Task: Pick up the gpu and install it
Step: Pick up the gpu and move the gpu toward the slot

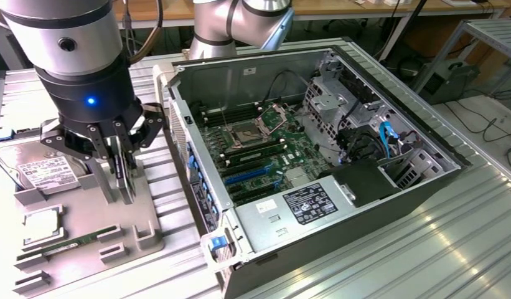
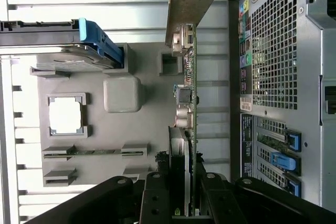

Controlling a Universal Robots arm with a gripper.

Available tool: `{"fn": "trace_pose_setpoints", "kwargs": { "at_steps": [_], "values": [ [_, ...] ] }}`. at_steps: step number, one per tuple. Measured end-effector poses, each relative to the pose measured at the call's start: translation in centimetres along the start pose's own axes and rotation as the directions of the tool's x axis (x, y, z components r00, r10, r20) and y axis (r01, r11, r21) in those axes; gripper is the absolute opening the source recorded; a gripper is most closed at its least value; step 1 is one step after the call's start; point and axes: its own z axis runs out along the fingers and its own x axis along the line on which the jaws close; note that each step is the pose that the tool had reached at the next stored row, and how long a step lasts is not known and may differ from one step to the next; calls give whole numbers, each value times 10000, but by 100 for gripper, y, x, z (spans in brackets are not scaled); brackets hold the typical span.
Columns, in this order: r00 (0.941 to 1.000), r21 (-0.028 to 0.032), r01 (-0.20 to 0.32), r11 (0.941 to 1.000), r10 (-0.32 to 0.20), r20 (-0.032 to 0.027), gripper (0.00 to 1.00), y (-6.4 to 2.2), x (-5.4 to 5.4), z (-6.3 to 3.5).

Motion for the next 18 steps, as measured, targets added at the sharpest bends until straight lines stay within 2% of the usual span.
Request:
{"fn": "trace_pose_setpoints", "kwargs": {
  "at_steps": [18],
  "values": [
    [10000, 0, 0, 10000, 0, 0, 28, 6, -4, -181]
  ]
}}
